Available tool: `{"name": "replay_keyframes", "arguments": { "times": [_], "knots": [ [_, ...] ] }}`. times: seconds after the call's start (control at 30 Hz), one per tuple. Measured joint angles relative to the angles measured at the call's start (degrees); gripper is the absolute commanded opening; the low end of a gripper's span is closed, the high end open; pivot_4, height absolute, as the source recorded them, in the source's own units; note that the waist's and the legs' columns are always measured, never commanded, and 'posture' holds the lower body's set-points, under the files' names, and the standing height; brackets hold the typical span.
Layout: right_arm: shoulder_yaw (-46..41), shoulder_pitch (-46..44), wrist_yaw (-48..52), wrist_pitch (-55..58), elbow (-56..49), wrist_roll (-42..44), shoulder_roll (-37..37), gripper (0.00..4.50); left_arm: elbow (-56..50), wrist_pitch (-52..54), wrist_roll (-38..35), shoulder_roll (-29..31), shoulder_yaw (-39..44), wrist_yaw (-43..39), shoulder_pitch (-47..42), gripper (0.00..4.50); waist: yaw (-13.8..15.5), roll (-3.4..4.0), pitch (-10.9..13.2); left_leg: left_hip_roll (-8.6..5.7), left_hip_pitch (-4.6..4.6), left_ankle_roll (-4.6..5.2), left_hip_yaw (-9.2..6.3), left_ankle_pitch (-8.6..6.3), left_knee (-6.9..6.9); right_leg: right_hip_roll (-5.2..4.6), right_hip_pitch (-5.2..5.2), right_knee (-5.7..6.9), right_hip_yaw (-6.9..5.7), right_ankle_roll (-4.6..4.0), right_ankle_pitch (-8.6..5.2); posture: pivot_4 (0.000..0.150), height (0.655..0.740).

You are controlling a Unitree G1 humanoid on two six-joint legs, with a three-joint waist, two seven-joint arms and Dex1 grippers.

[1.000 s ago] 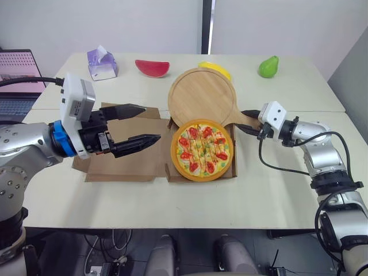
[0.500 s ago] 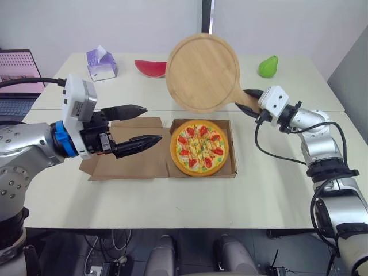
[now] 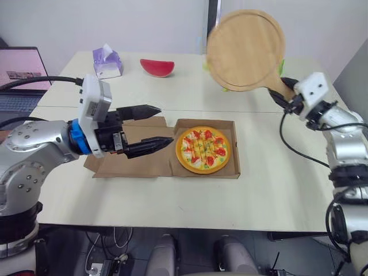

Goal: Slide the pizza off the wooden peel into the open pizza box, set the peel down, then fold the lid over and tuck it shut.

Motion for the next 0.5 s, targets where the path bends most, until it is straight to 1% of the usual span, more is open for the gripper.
{"name": "replay_keyframes", "arguments": {
  "times": [0.13,0.2,0.27,0.33,0.4,0.5],
  "knots": [
    [-6.2,12.6,-4.1,12.9,-11.4,1.7,-1.5,1.69,1.8,-1.7,1.2,-2.9,-3.7,-0.4,-3.6,4.5,-0.1,0.01,0.0,0.0,0.04,0.0,0.06,0.0,-0.01,0.04,-0.02,0.06,0.08,0.0,0.0,0.15,0.74],
    [-10.5,21.5,-7.3,23.7,-21.4,3.9,-0.5,1.69,3.2,-2.2,1.9,-5.0,-6.1,-1.4,-6.1,4.5,-0.2,0.03,0.0,0.02,0.06,0.0,0.03,0.0,-0.03,0.08,0.0,0.06,0.06,0.0,-0.01,0.15,0.74],
    [-12.6,27.5,-9.9,33.5,-28.5,5.8,1.5,1.69,4.6,-2.2,1.9,-6.4,-7.4,-1.9,-7.6,4.5,-0.9,0.04,0.0,0.03,0.09,0.0,0.07,0.0,-0.02,0.09,0.0,0.1,0.14,0.01,-0.01,0.15,0.74],
    [-14.3,31.6,-12.3,42.4,-34.8,8.3,3.9,1.69,5.6,-2.2,2.1,-6.9,-8.6,-2.9,-8.9,4.5,-1.4,0.06,0.0,0.03,0.18,0.0,0.08,0.0,-0.04,0.12,0.01,0.12,0.21,0.01,-0.01,0.15,0.74],
    [-16.0,33.8,-15.1,50.8,-40.7,10.5,6.8,1.69,6.1,-2.2,2.7,-6.9,-9.2,-4.1,-9.5,4.5,-1.8,0.1,-0.1,0.04,0.22,0.0,0.07,0.0,-0.08,0.15,0.02,0.12,0.21,0.02,-0.01,0.15,0.74],
    [-17.5,33.8,-18.5,58.4,-45.8,12.5,9.3,1.69,7.0,-2.7,3.6,-6.9,-9.9,-5.4,-9.6,4.5,-1.9,0.1,-0.1,0.03,0.19,0.01,0.06,0.0,-0.09,0.15,0.02,0.09,0.18,0.02,-0.02,0.15,0.74]
  ]
}}
